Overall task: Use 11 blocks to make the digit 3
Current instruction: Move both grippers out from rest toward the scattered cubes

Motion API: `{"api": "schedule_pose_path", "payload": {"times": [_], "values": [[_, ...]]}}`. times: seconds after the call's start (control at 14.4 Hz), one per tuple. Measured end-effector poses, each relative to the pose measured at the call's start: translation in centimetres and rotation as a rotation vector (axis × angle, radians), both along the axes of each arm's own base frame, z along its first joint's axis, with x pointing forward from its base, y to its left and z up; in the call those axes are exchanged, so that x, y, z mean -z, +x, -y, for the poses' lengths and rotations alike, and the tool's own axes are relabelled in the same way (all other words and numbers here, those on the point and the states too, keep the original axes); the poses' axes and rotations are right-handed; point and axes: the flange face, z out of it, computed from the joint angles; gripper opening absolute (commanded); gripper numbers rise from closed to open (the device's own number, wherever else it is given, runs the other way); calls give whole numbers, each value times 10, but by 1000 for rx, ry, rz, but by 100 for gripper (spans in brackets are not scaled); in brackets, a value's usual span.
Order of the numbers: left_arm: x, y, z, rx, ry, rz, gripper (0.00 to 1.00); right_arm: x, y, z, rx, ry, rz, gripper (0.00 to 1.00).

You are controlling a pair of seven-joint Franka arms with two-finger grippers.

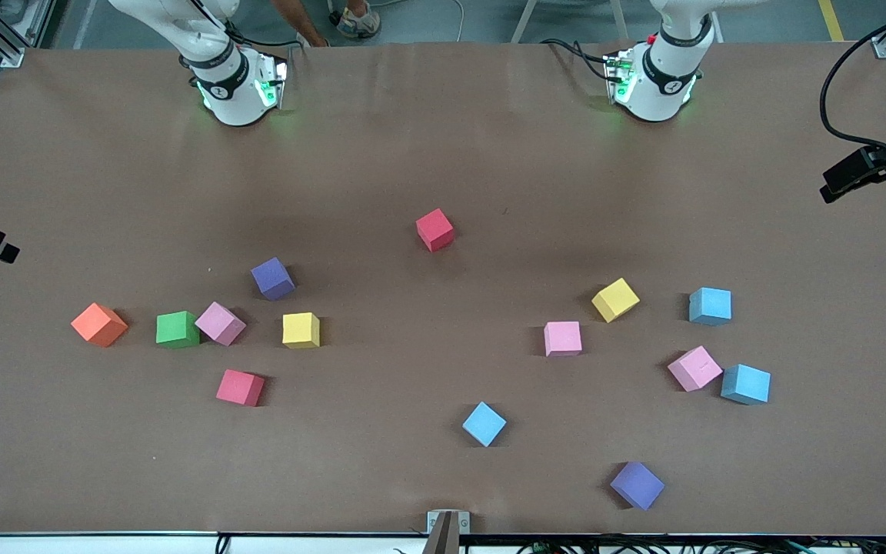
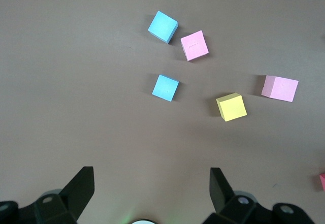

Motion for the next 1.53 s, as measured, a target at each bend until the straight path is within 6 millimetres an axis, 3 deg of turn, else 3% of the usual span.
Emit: {"api": "schedule_pose_path", "payload": {"times": [0.35, 0.69, 0.97, 1.32, 1.53], "values": [[-2, -1, 7, 12, -12, 4, 100, 14, 1, 5, -64, -3, 21, 100], [2, -8, 19, 11, -82, -52, 100, 16, -18, -1, -86, -14, 21, 100], [6, -19, 83, -24, -89, -90, 100, 17, -24, -29, -135, -10, -11, 100], [49, -20, 168, -39, -80, -172, 100, 62, -27, -111, -250, -5, -98, 100], [78, -10, 206, -122, -137, -205, 100, 89, -27, -129, -263, -6, -149, 100]]}}
